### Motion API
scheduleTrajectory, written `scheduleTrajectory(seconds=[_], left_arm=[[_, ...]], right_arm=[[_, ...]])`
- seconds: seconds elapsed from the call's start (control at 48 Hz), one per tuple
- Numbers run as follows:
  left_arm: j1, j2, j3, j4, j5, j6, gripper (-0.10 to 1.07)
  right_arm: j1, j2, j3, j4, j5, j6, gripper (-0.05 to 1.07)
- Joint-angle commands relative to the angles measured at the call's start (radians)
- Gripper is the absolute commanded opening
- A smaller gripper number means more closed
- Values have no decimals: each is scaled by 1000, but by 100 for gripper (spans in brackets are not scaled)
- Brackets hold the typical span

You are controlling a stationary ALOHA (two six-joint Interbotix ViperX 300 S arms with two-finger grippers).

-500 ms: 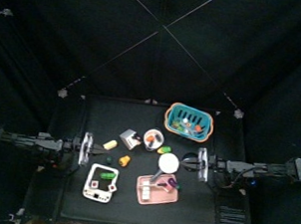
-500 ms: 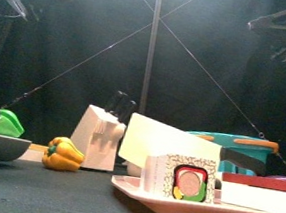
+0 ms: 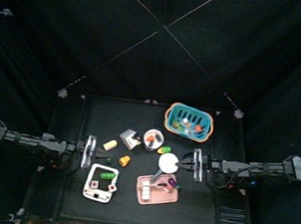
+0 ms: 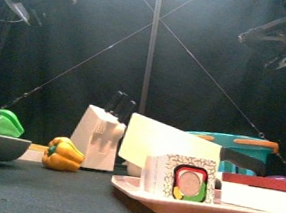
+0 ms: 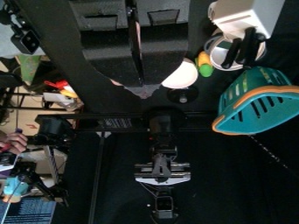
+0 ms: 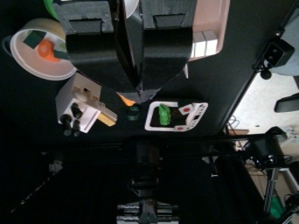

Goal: Cut sushi piece

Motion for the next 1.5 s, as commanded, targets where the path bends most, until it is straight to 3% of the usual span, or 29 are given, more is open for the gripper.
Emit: scheduleTrajectory(seconds=[0.0,0.521,0.708,0.833,1.021,1.271,1.333,1.479], left_arm=[[-23,34,-34,2,-12,-2,-3],[-153,195,-64,-3,-61,-8,-2],[-155,236,-75,-3,-86,-9,3],[-166,264,-92,-12,-87,-15,19],[-170,307,-123,-58,-95,-14,51],[-170,316,-109,-81,-270,-15,98],[-170,316,-110,-107,-267,-14,104],[-176,333,-127,-163,-233,-3,103]], right_arm=[[14,25,-26,8,-3,9,1],[160,222,-69,21,158,181,3],[170,307,-107,25,204,183,16],[183,348,-130,26,225,184,29],[196,385,-169,54,278,186,48],[187,376,-261,179,453,186,64],[183,379,-272,195,486,187,65],[183,390,-279,195,520,187,66]])
